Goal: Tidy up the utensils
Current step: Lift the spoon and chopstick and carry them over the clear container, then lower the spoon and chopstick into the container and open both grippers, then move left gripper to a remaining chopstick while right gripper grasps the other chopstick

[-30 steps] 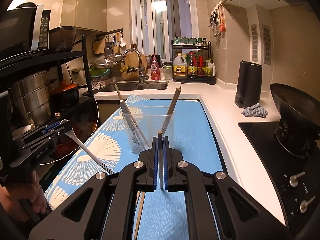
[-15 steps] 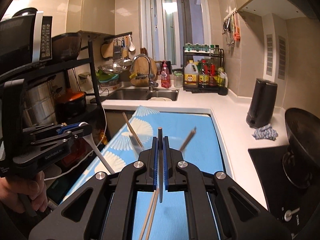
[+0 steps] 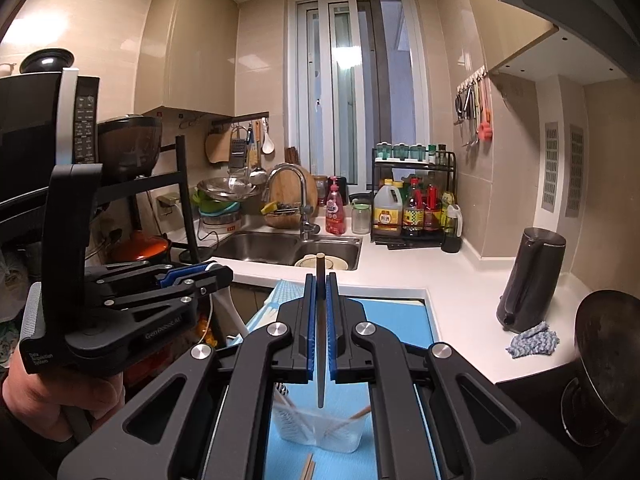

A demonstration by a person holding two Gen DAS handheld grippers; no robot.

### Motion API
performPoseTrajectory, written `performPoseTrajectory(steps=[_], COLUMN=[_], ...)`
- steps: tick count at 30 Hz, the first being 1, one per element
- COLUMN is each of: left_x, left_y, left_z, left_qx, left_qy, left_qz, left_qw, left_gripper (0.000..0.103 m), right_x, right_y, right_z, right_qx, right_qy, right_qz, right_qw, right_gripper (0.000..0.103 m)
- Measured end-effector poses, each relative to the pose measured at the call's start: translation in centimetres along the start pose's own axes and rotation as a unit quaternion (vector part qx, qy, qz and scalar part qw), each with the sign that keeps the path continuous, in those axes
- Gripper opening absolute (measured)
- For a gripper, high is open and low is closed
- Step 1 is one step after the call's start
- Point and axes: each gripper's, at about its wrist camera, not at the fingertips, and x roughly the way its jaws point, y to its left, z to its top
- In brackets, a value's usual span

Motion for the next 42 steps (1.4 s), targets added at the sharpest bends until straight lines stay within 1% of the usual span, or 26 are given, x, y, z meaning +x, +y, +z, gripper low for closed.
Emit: performPoseTrajectory(steps=[3,7,9,12,15,17,18,19,20,21,22,24,28,30,32,34,37,39,42], left_x=[3.1,7.8,9.9,11.9,12.5,12.0,11.8,11.4,10.8,10.1,9.7,8.3,5.9,4.5,3.4,1.9,0.2,-0.8,-2.2], left_y=[-0.4,-0.9,-1.2,-1.6,-1.9,-2.0,-2.0,-2.0,-1.9,-1.7,-1.5,-1.2,-1.2,-1.2,-1.1,-1.1,-1.1,-1.1,-1.3], left_z=[-0.7,-3.0,-4.5,-6.5,-8.0,-8.5,-8.5,-8.4,-8.2,-7.9,-7.6,-7.0,-6.6,-6.7,-6.9,-7.4,-8.7,-10.0,-12.9], left_qx=[0.010,0.024,0.032,0.050,0.061,0.060,0.060,0.060,0.059,0.055,0.051,0.043,0.034,0.032,0.026,0.018,0.005,-0.004,-0.015], left_qy=[0.020,0.063,0.085,0.116,0.134,0.135,0.132,0.127,0.119,0.110,0.104,0.092,0.078,0.072,0.069,0.067,0.066,0.067,0.070], left_qz=[0.005,0.006,-0.001,-0.013,-0.025,-0.031,-0.032,-0.031,-0.029,-0.027,-0.026,-0.022,-0.010,-0.001,0.001,0.002,0.001,0.000,0.004], left_qw=[0.9997,0.9977,0.9959,0.9919,0.9888,0.9886,0.9889,0.9896,0.9907,0.9920,0.9930,0.9946,0.9963,0.9969,0.9972,0.9976,0.9978,0.9978,0.9974], left_gripper=[0.012,0.012,0.012,0.012,0.012,0.014,0.019,0.023,0.032,0.036,0.037,0.040,0.042,0.048,0.050,0.054,0.055,0.056,0.057], right_x=[2.5,6.0,7.5,8.7,9.3,9.4,9.3,9.0,8.9,8.6,8.2,7.2,4.9,3.5,2.0,0.6,-1.5,-2.7,-4.2], right_y=[-0.7,-1.5,-1.8,-2.1,-2.6,-2.7,-2.8,-2.7,-2.7,-2.7,-2.6,-2.6,-2.1,-1.9,-1.6,-1.3,-0.8,-0.5,-0.1], right_z=[-1.2,-4.0,-5.7,-7.9,-9.6,-10.4,-10.7,-10.9,-11.0,-11.0,-11.0,-10.9,-10.5,-10.4,-10.5,-10.7,-11.5,-12.6,-15.0], right_qx=[0.010,0.018,0.019,0.023,0.029,0.034,0.039,0.042,0.043,0.043,0.043,0.042,0.034,0.032,0.030,0.027,0.024,0.025,0.032], right_qy=[0.009,0.035,0.051,0.072,0.094,0.103,0.107,0.110,0.112,0.112,0.111,0.105,0.092,0.086,0.080,0.075,0.069,0.071,0.075], right_qz=[-0.006,-0.007,-0.008,-0.008,-0.002,0.001,0.002,0.003,0.004,0.002,0.001,-0.002,-0.011,-0.014,-0.018,-0.020,-0.020,-0.021,-0.027], right_qw=[1.000,0.999,0.998,0.997,0.995,0.994,0.993,0.993,0.993,0.993,0.993,0.994,0.995,0.996,0.996,0.997,0.997,0.997,0.996], right_gripper=[0.005,0.005,0.005,0.005,0.005,0.007,0.007,0.010,0.011,0.013,0.019,0.023,0.024,0.024,0.024,0.024,0.024,0.024,0.024])
